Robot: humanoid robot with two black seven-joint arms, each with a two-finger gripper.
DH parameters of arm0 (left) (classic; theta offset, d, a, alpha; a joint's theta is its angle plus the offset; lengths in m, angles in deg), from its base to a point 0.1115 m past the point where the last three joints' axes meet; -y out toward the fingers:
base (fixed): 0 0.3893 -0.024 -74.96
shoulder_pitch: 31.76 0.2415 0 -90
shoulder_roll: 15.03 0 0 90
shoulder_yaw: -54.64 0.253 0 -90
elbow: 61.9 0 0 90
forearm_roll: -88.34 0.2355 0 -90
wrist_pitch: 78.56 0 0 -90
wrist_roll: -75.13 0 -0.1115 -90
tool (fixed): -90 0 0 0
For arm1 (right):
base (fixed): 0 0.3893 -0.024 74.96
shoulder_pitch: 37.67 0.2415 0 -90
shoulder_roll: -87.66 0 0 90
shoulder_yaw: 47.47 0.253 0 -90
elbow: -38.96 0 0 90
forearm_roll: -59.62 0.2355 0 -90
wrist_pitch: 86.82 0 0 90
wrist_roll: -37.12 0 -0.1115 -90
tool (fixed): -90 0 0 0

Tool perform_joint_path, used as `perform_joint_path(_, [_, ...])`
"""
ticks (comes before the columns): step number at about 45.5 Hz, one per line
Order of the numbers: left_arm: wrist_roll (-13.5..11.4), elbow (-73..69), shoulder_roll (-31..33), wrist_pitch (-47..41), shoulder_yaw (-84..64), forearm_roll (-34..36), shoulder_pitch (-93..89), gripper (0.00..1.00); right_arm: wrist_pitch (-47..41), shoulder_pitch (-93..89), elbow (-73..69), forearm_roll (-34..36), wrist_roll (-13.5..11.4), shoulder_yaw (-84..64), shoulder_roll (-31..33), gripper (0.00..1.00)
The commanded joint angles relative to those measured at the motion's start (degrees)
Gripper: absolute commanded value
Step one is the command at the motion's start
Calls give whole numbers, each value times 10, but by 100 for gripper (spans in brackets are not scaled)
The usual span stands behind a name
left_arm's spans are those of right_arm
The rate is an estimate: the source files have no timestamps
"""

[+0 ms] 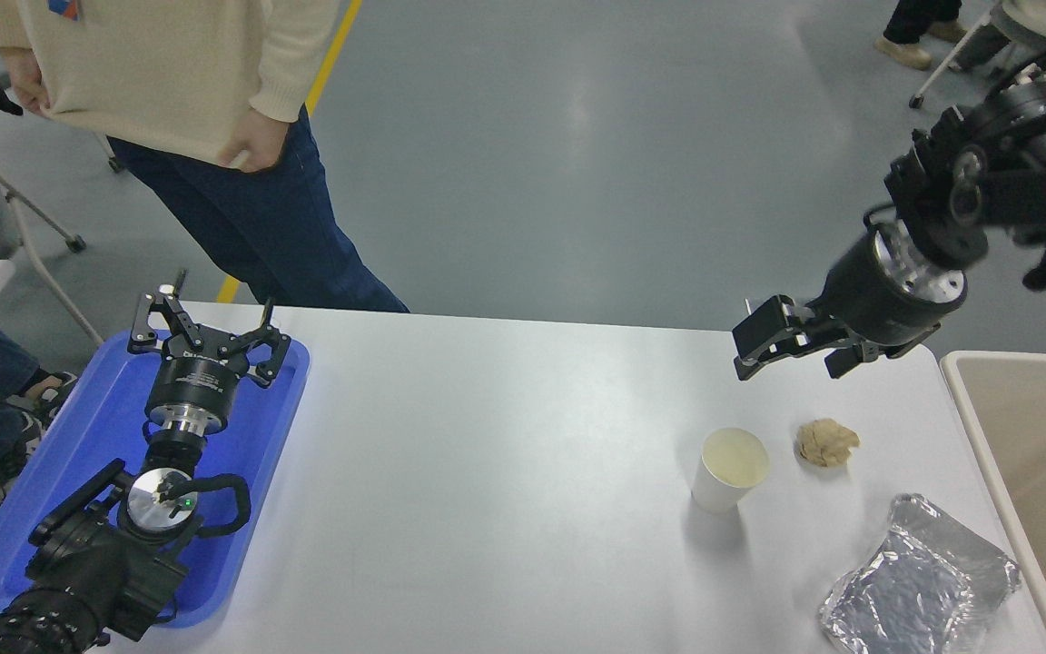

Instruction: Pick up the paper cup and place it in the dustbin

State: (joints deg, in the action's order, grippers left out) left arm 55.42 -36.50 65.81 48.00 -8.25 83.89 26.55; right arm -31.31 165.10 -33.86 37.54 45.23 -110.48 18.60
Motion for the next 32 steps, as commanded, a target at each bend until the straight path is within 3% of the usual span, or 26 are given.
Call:
perform_joint_path(1, [-1, 0, 0, 0, 0, 0, 1, 100, 28, -98, 62, -59, 0, 26, 2, 100])
perform_joint_path(32, [-1, 0, 0, 0, 0, 0, 1, 100, 102, -259, 148, -89, 0, 91, -22, 100])
